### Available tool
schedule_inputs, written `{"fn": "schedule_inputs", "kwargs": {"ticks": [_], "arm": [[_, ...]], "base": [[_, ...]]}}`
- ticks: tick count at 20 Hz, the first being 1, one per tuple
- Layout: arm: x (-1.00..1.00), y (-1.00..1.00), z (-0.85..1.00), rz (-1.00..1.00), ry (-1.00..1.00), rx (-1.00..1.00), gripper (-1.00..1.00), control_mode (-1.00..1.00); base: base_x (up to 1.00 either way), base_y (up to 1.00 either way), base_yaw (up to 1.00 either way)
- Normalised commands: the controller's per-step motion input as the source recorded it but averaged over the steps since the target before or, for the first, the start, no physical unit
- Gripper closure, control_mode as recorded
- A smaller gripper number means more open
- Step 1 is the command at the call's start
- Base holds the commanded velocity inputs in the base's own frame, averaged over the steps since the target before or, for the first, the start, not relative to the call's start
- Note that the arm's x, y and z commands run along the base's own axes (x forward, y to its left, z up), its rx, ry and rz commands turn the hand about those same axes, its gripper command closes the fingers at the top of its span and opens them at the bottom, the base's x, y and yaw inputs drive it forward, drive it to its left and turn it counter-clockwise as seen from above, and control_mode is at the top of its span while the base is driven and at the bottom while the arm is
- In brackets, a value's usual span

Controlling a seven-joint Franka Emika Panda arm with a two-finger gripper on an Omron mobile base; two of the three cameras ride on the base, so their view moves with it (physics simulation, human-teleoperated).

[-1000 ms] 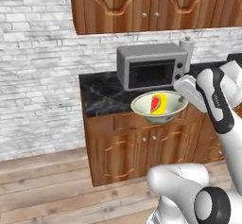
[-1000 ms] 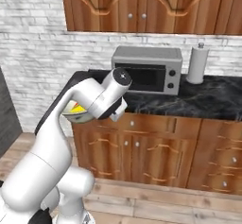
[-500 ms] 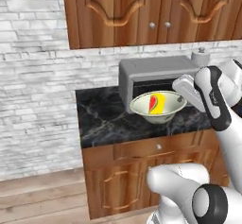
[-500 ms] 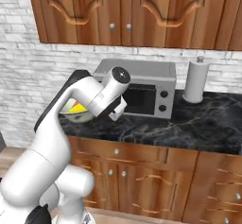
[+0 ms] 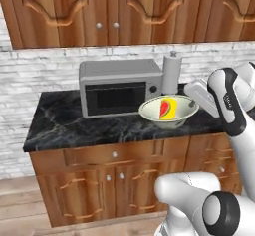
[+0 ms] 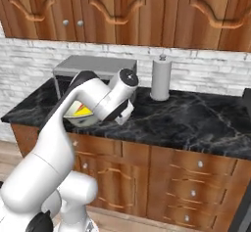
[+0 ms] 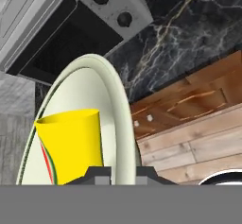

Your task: Place the cup inside the bowl on the dining table and move the bowl to any counter.

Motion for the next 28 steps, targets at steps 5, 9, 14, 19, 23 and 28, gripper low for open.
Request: {"fn": "schedule_inputs", "kwargs": {"ticks": [5, 9, 14, 19, 23, 28], "arm": [[0.0, 0.0, 0.0, 0.0, 0.0, 0.0, 1.0, 1.0], [0.0, 0.0, 0.0, 0.0, 0.0, 0.0, 1.0, 1.0], [0.0, 0.0, 0.0, 0.0, 0.0, 0.0, 1.0, 1.0], [0.0, 0.0, 0.0, 0.0, 0.0, 0.0, 1.0, 1.0], [0.0, 0.0, 0.0, 0.0, 0.0, 0.0, 1.0, 1.0], [0.0, 0.0, 0.0, 0.0, 0.0, 0.0, 1.0, 1.0]], "base": [[-0.05, -1.0, 0.14], [0.0, -0.99, 0.09], [0.23, -0.63, 0.0], [0.43, -0.02, -0.11], [0.76, 0.0, -0.13], [0.3, 0.0, -0.06]]}}
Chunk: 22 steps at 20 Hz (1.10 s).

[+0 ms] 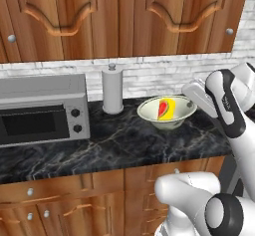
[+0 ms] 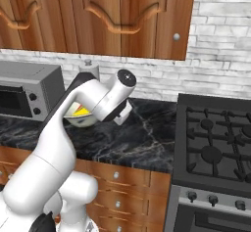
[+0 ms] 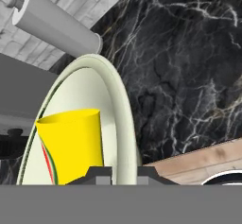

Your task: Place the cup inside the bowl on the dining table and move the bowl to any counter.

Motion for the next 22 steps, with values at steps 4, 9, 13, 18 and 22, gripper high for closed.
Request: {"fn": "schedule_inputs", "kwargs": {"ticks": [4, 9, 13, 18, 22], "arm": [[0.0, 0.0, 0.0, 0.0, 0.0, 0.0, 1.0, 1.0], [0.0, 0.0, 0.0, 0.0, 0.0, 0.0, 1.0, 1.0], [0.0, 0.01, 0.0, 0.0, 0.0, 0.0, 1.0, -1.0], [0.0, 0.01, -0.33, -0.01, -0.05, 0.06, 1.0, -1.0], [0.0, 0.0, -0.28, 0.0, -0.13, 0.06, 1.0, -1.0]], "base": [[0.0, 0.0, 0.0], [0.0, 0.0, 0.0], [0.0, 0.0, 0.0], [0.0, 0.0, 0.0], [0.0, 0.0, 0.0]]}}
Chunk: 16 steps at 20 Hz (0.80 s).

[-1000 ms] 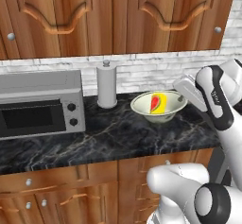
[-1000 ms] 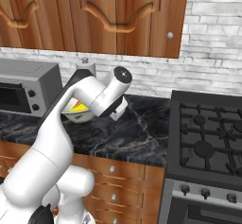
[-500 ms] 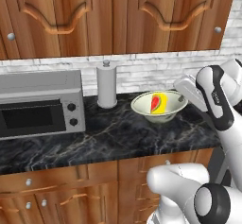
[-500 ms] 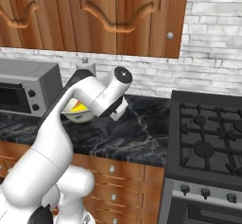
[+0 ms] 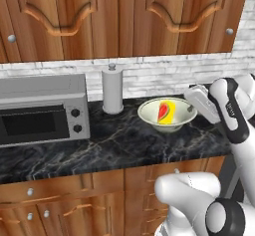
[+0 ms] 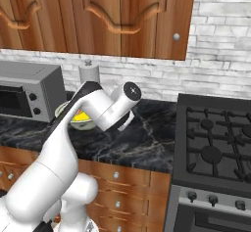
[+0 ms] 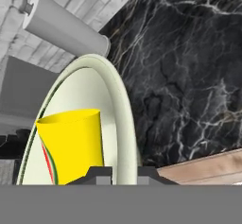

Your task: Place the cup inside the bowl on the dining table and move the bowl to any counter.

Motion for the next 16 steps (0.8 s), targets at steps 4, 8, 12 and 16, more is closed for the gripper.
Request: {"fn": "schedule_inputs", "kwargs": {"ticks": [4, 8, 12, 16], "arm": [[0.02, 0.0, -0.34, 0.0, -0.13, 0.01, 1.0, -1.0], [0.32, 0.0, -0.18, 0.0, 0.0, -0.01, 1.0, -1.0], [0.4, -0.19, -0.03, -0.02, 0.04, -0.02, 1.0, -1.0], [0.5, -0.55, -0.03, -0.02, 0.09, 0.0, 1.0, -1.0]], "base": [[0.0, 0.0, 0.0], [0.0, 0.0, 0.0], [0.0, 0.0, 0.0], [0.0, 0.0, 0.0]]}}
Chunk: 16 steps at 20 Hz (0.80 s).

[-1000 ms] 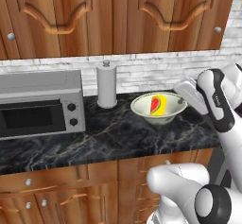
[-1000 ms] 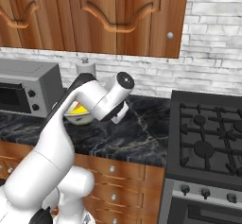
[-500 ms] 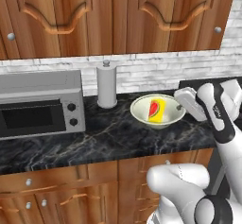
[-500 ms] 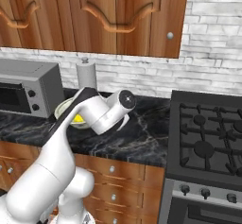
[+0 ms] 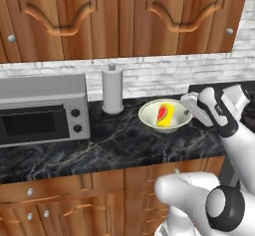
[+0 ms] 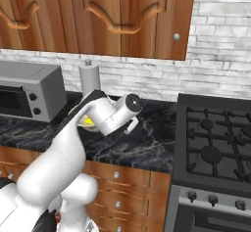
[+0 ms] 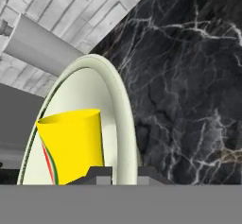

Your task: Place the cup inside the bowl on the dining table and move the bowl to any counter.

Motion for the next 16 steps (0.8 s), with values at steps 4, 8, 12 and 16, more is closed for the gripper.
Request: {"fn": "schedule_inputs", "kwargs": {"ticks": [4, 8, 12, 16], "arm": [[0.44, -0.65, -0.12, 0.0, 0.06, 0.04, 1.0, -1.0], [0.48, -0.49, -0.17, 0.0, 0.0, 0.13, 1.0, -1.0], [0.2, -0.21, -0.27, 0.0, -0.03, 0.07, 1.0, -1.0], [0.0, -0.09, -0.17, 0.0, 0.0, 0.0, 1.0, -1.0]], "base": [[0.0, 0.0, 0.0], [0.0, 0.0, 0.0], [0.0, 0.0, 0.0], [0.0, 0.0, 0.0]]}}
